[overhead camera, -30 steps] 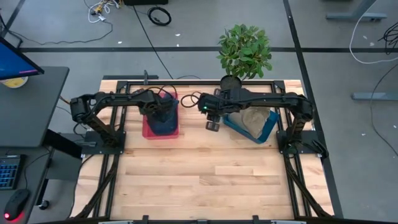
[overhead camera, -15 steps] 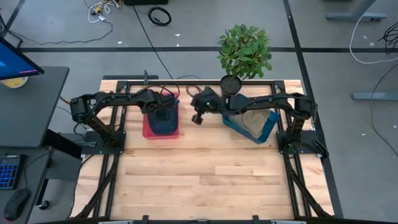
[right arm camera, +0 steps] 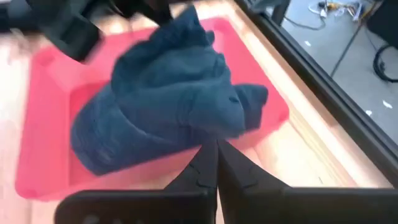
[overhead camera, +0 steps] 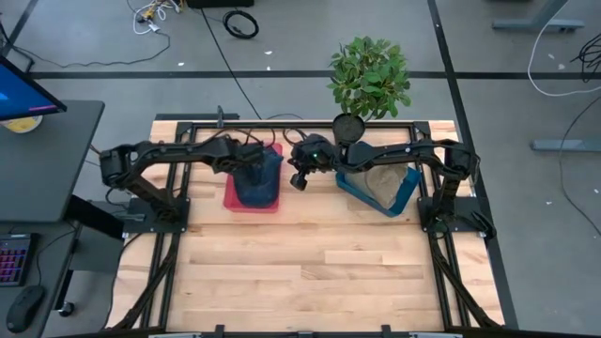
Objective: Pick & Place hat
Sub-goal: Put the blue cap into the red bin, then return to Home Position
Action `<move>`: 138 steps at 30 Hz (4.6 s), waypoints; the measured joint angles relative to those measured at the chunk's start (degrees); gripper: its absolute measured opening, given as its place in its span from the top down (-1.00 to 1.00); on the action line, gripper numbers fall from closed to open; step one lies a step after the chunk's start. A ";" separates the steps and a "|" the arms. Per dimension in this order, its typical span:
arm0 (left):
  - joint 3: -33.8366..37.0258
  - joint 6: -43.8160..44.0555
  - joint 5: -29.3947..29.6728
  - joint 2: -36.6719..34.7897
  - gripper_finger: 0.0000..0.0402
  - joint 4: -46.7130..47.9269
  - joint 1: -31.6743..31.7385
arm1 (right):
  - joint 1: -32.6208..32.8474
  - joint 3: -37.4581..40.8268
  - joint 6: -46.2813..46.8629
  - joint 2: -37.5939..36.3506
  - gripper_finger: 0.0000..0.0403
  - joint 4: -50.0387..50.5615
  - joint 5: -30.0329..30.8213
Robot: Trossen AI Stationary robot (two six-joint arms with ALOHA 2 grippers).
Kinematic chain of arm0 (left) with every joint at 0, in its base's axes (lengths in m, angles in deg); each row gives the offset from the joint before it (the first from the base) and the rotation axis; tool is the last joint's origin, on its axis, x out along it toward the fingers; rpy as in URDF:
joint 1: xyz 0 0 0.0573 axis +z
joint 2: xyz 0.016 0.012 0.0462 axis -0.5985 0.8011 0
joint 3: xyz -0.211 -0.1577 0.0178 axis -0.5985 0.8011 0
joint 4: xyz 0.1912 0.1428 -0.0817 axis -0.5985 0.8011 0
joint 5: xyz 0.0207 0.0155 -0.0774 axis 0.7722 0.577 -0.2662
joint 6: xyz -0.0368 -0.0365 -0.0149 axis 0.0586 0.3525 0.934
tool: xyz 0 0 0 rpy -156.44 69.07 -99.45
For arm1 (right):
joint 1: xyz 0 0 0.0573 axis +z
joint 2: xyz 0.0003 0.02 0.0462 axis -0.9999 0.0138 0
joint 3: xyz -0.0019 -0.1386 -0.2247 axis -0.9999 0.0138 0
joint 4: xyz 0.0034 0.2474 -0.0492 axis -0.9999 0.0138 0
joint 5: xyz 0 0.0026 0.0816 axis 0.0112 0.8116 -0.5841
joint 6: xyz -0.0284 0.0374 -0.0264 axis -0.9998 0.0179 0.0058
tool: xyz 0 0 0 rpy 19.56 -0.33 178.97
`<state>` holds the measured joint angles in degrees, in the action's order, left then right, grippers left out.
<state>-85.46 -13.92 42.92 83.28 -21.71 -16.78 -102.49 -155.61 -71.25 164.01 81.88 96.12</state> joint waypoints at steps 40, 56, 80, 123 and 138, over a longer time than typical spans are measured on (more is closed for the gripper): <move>0.04 4.23 -3.57 7.18 0.99 -28.35 -4.41 | 11.69 0.02 8.55 -21.05 0.99 39.10 19.65; -0.02 4.37 -3.47 -26.16 0.99 -21.71 -13.45 | 15.41 0.04 7.89 -33.89 0.94 44.46 19.45; 17.65 2.60 -3.38 -56.77 0.99 -36.55 -21.74 | 19.28 28.41 5.41 -79.22 0.93 23.24 12.94; 43.52 -3.09 -7.83 -87.12 0.99 -42.07 -21.85 | 19.28 57.84 5.59 -105.71 0.93 11.18 11.92; 56.16 -9.56 -20.99 -86.88 0.99 -58.90 -21.85 | 19.28 69.52 3.82 -105.70 0.93 -0.64 9.05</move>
<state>-29.30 -23.48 21.93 -3.60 -80.61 -38.63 -83.21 -86.09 -67.43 58.31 81.24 105.16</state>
